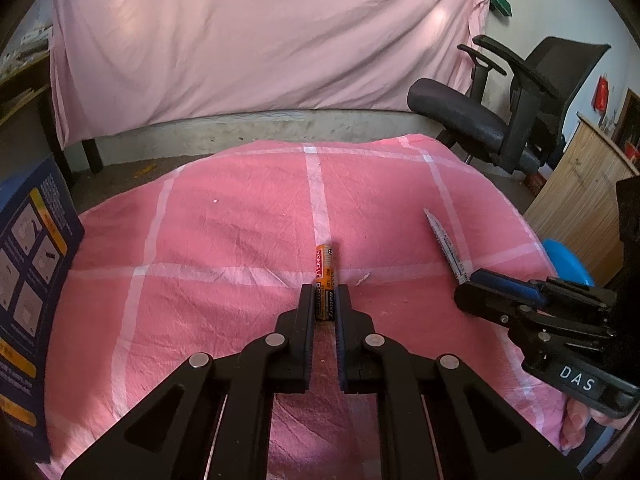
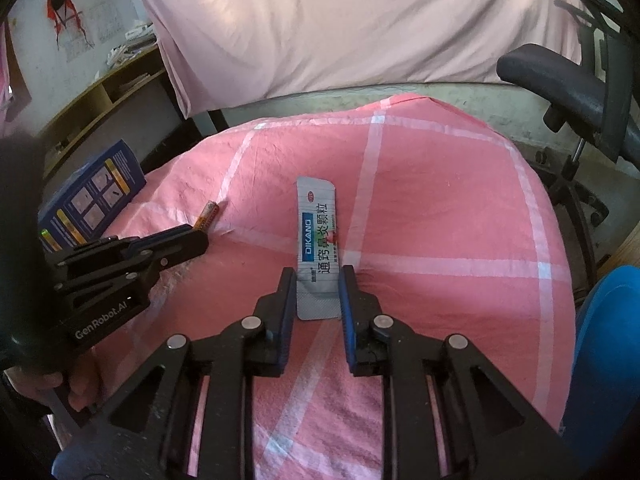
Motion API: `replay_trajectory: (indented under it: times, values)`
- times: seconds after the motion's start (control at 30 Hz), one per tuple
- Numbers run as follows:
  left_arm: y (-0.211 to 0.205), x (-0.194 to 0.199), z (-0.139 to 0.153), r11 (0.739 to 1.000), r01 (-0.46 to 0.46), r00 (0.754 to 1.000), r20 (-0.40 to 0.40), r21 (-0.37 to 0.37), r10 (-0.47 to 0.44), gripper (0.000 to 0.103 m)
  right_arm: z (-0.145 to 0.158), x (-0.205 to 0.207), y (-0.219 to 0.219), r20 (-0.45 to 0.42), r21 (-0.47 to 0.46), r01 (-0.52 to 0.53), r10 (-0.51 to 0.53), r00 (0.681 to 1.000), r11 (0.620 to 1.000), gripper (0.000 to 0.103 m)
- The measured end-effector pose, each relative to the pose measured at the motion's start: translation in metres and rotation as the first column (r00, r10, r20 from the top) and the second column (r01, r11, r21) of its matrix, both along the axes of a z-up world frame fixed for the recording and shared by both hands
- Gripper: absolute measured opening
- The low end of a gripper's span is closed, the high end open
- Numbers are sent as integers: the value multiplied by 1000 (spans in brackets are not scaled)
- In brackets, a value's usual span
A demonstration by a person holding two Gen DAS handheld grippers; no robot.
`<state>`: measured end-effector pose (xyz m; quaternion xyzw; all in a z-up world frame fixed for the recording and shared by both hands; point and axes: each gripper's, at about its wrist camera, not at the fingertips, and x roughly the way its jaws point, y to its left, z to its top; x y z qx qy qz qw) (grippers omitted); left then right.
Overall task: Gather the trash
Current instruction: 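Carry battery and packet over the blue bucket and open both grippers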
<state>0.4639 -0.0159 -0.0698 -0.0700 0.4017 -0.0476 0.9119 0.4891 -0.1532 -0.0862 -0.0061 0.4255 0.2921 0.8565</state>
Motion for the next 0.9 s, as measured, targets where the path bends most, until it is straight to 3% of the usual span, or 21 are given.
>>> replay_trajectory:
  times: [0.27, 0.47, 0.7, 0.9]
  values:
    - [9, -15, 11, 998, -25, 999, 39, -58, 28, 7, 7, -5, -10, 29, 64, 12, -14, 999, 998, 46]
    - [11, -32, 25, 997, -48, 992, 118, -55, 54, 7, 20, -18, -18, 116, 108, 8, -21, 993, 994, 46]
    - [-4, -54, 52, 998, -54, 969, 242, -23, 58, 7, 45, -50, -35, 302, 179, 24, -78, 950, 984, 46]
    - [-23, -68, 80, 999, -32, 944, 330, -3, 31, 7, 67, -73, -55, 430, 192, 52, -131, 893, 980, 46]
